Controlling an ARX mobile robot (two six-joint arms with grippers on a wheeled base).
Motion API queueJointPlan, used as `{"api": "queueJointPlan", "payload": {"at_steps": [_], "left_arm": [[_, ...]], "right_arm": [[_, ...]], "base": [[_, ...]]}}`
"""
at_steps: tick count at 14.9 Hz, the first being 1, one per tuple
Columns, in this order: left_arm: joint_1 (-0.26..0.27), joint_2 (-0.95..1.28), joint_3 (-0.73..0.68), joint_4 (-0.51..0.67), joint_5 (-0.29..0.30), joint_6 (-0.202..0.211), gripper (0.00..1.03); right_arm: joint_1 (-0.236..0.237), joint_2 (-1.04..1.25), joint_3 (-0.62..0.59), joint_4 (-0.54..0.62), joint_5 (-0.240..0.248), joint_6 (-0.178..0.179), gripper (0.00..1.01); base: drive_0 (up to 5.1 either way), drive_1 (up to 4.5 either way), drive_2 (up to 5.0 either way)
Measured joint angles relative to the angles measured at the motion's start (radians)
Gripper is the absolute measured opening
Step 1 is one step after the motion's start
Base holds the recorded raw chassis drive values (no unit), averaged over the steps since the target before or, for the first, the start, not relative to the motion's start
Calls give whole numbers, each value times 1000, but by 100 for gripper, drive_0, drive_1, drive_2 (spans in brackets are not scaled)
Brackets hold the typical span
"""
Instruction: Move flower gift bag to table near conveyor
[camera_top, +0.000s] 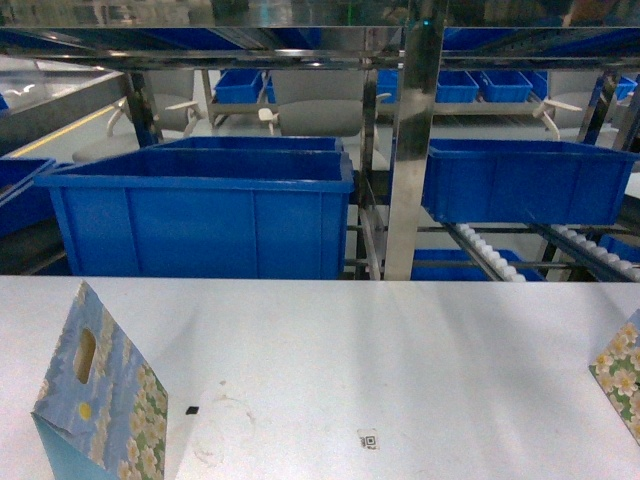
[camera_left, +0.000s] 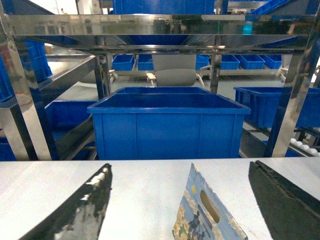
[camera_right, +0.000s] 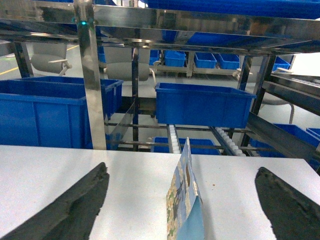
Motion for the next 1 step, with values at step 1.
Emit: {"api": "queueJointPlan", "payload": {"at_steps": [1], "left_arm": [[0, 0, 0, 0, 0, 0, 96]], "right_arm": [[0, 0, 0, 0, 0, 0, 100]], "base": [[0, 0, 0]]}}
